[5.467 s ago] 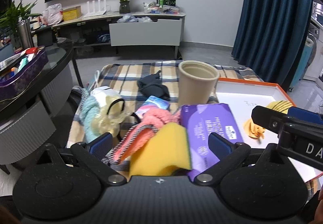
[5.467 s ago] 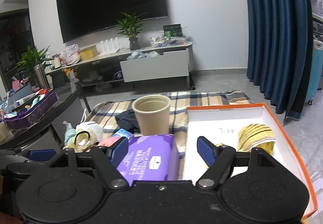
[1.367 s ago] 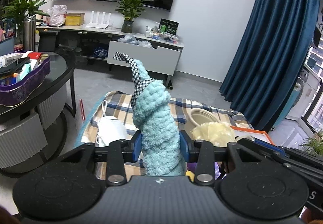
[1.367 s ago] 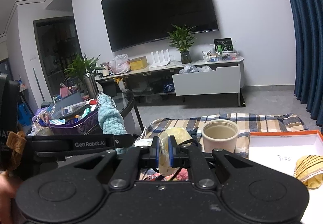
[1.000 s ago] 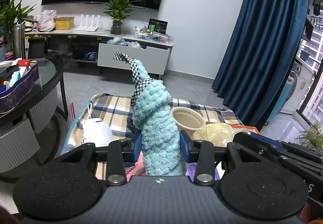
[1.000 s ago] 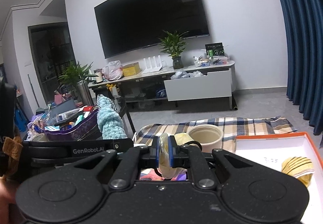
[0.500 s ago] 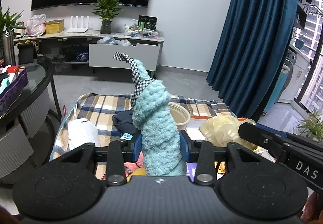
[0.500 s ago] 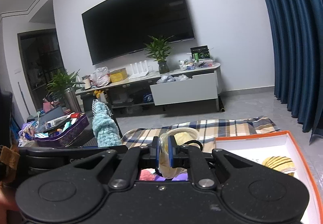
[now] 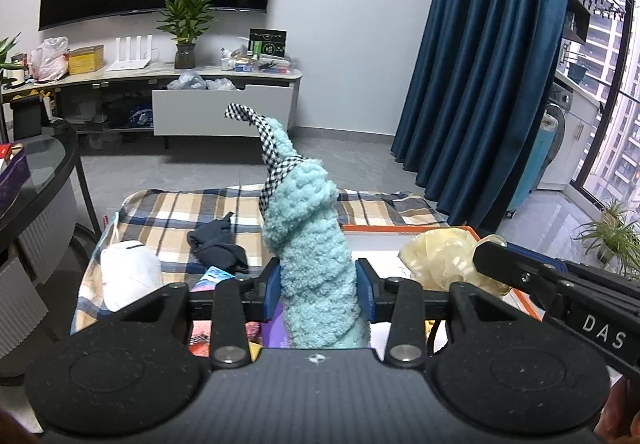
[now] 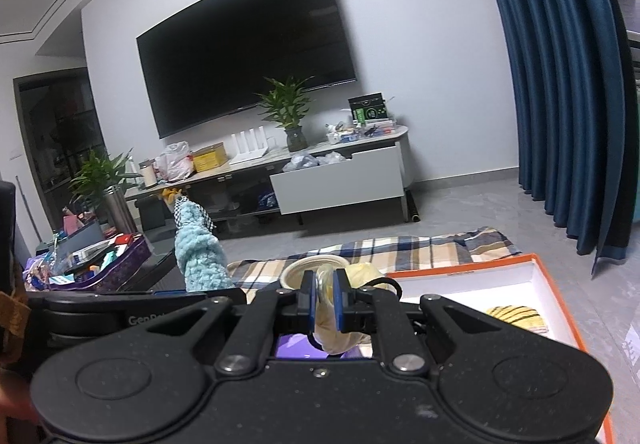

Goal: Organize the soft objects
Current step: 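Lift scrunchie and blue plush in both tools toward the white box, then carry blue plush in left tool over the box while right tool carries scrunchie, then open left tool to drop blue plush into box while right tool releases scrunchie, then move both open tools back over the pile of soft items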

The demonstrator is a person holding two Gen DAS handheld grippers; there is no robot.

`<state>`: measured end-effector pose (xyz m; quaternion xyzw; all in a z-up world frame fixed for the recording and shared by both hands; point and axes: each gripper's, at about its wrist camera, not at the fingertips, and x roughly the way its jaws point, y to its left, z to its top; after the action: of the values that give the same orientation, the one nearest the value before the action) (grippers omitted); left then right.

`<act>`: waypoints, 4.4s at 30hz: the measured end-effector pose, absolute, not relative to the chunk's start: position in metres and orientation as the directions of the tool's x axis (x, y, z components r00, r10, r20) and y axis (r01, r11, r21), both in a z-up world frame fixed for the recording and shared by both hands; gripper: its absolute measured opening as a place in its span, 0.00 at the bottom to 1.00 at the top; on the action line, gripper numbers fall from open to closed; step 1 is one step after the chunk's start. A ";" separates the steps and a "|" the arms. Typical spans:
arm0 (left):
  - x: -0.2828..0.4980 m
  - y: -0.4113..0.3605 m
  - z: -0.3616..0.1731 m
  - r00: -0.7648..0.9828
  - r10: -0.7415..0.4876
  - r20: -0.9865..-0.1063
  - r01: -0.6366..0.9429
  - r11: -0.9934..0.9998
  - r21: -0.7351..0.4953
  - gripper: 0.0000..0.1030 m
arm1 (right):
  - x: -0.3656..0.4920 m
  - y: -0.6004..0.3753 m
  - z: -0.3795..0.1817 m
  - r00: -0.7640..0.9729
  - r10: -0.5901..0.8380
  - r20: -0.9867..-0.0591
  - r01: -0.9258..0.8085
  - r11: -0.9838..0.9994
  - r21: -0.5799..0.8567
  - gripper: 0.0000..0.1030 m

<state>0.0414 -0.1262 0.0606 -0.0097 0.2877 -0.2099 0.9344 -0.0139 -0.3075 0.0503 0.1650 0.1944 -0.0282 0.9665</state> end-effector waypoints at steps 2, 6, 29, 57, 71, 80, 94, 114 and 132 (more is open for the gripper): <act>0.041 -0.130 0.060 0.741 -0.403 -0.537 0.395 0.909 -0.137 0.39 | -0.015 -0.312 0.049 0.922 0.003 -0.387 0.127 0.942 0.310 0.12; 0.039 -0.138 0.058 0.734 -0.411 -0.540 0.410 0.903 -0.131 0.39 | -0.020 -0.318 0.047 0.921 -0.013 -0.390 0.144 0.939 0.311 0.12; 0.047 -0.188 0.046 0.680 -0.467 -0.565 0.492 0.862 -0.120 0.39 | -0.037 -0.362 0.033 0.907 -0.087 -0.412 0.237 0.914 0.329 0.12; 0.064 -0.236 0.023 0.609 -0.499 -0.616 0.547 0.827 -0.128 0.39 | -0.039 -0.412 0.009 0.880 -0.154 -0.450 0.329 0.881 0.341 0.12; 0.081 -0.257 0.013 0.592 -0.495 -0.636 0.552 0.824 -0.128 0.39 | -0.024 -0.429 -0.003 0.869 -0.157 -0.469 0.343 0.875 0.341 0.12; 0.092 -0.266 0.009 0.563 -0.533 -0.632 0.565 0.806 -0.177 0.41 | -0.010 -0.439 -0.010 0.858 -0.167 -0.485 0.358 0.872 0.333 0.12; 0.086 -0.252 0.022 0.599 -0.487 -0.635 0.535 0.834 -0.135 0.78 | -0.007 -0.448 -0.013 0.841 -0.175 -0.513 0.374 0.872 0.316 0.57; 0.052 -0.173 0.052 0.714 -0.367 -0.596 0.428 0.903 -0.043 0.88 | -0.038 -0.378 0.034 0.892 -0.085 -0.444 0.240 0.921 0.306 0.60; 0.049 -0.094 0.050 0.764 -0.253 -0.593 0.283 0.958 -0.043 0.88 | -0.002 -0.284 0.035 0.883 0.072 -0.464 0.067 0.959 0.275 0.59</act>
<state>0.0486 -0.0938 0.0499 0.0247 0.3122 -0.1427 0.9389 -0.0022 -0.2844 0.0355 0.1429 0.2422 0.0013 0.9596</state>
